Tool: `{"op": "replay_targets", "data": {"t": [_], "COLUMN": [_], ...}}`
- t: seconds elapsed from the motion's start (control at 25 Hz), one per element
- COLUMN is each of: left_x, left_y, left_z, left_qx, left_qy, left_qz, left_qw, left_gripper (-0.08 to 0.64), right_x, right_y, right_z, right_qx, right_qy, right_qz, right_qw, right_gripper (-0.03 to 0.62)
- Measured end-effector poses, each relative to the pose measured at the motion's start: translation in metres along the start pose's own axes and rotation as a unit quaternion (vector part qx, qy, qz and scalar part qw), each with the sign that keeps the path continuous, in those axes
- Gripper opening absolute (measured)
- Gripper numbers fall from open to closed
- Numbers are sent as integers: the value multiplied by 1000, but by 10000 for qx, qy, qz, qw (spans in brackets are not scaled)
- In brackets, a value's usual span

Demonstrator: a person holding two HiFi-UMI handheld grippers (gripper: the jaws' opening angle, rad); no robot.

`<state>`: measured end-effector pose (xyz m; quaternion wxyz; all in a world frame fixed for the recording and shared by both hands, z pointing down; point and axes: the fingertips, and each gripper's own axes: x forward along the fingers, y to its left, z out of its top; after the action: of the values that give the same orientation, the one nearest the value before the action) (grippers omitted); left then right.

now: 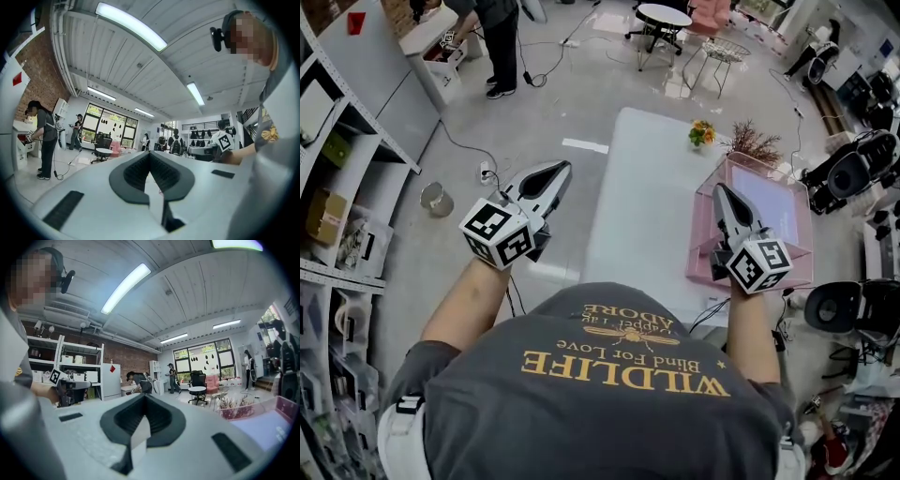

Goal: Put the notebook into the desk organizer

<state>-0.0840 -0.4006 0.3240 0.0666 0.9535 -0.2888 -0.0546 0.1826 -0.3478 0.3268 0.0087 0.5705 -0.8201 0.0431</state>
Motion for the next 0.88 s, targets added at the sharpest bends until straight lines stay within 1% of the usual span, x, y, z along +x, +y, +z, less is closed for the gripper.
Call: {"op": "replay_targets", "data": {"t": [0.16,0.36,0.6,0.88], "left_x": [4,6,3,-5], "left_y": [-4,-13,-13,-15], "left_z": [0,-3,-1,-3], "left_qx": [-81,17,91,131], "left_qy": [-4,29,59,92], "left_qz": [-11,-56,-104,-134], "left_qw": [10000,10000,9999,9998], "left_gripper": [2,2,2,2], "right_x": [-1,-7,-7,-12], "right_y": [-4,-8,-8,0], "right_z": [4,3,5,5], "right_qx": [9,-5,72,-23], "right_qy": [-3,-8,-35,-38], "right_qz": [-19,-45,-64,-57], "right_qw": [10000,10000,9999,10000], "right_gripper": [0,0,-2,-2]}}
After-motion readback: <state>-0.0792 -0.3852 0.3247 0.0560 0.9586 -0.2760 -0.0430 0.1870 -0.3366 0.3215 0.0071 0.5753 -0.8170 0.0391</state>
